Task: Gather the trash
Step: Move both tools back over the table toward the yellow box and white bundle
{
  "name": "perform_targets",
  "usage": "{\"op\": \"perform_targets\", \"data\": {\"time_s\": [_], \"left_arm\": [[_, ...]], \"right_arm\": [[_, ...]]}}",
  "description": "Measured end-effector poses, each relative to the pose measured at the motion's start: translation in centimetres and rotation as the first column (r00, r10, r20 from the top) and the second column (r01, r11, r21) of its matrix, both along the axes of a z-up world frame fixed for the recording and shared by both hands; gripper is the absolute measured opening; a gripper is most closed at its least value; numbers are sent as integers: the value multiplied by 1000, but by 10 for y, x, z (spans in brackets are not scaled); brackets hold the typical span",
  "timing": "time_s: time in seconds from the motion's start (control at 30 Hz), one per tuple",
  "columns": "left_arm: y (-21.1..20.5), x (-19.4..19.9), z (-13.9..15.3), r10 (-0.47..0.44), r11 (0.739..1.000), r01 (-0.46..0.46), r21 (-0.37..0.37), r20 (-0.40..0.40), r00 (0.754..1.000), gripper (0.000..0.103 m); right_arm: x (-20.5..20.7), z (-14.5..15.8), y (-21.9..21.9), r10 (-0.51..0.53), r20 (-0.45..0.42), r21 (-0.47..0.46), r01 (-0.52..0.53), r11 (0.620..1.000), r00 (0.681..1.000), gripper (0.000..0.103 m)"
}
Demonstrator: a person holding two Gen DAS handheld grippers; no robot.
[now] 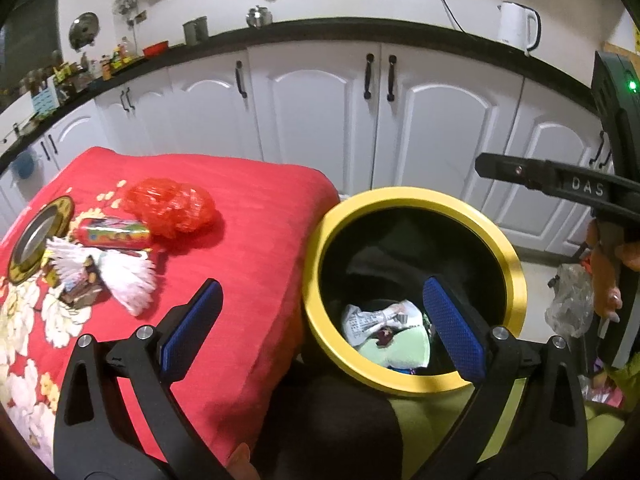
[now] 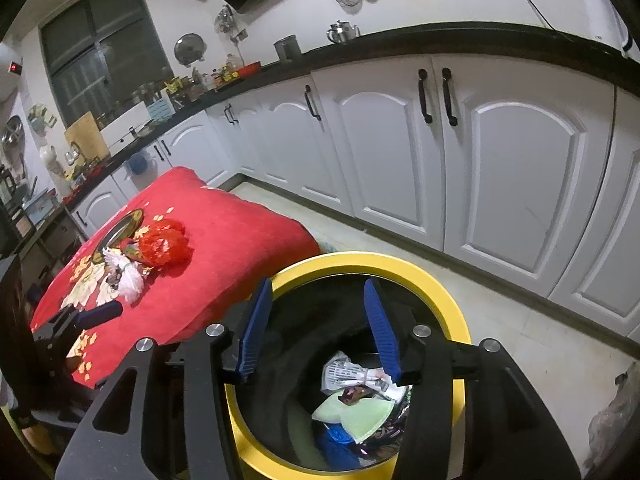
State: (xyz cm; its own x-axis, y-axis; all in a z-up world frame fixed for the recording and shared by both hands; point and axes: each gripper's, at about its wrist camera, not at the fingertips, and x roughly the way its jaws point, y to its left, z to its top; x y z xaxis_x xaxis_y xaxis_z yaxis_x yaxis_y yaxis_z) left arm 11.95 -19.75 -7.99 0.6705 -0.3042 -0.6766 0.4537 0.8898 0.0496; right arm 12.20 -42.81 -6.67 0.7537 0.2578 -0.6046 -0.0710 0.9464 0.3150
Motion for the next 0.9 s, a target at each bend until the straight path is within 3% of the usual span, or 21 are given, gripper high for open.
{"op": "perform_targets", "data": {"time_s": [0.5, 0.9], "left_arm": [[56, 0, 30, 114, 992, -110, -57, 73, 991, 92], [126, 5, 51, 251, 964, -236, -126, 120, 961, 92]], "right_arm": [[-6, 15, 41, 70, 28, -22, -69, 997, 997, 54], [-10, 26, 95, 173, 46, -50, -171, 984, 984, 60]]}}
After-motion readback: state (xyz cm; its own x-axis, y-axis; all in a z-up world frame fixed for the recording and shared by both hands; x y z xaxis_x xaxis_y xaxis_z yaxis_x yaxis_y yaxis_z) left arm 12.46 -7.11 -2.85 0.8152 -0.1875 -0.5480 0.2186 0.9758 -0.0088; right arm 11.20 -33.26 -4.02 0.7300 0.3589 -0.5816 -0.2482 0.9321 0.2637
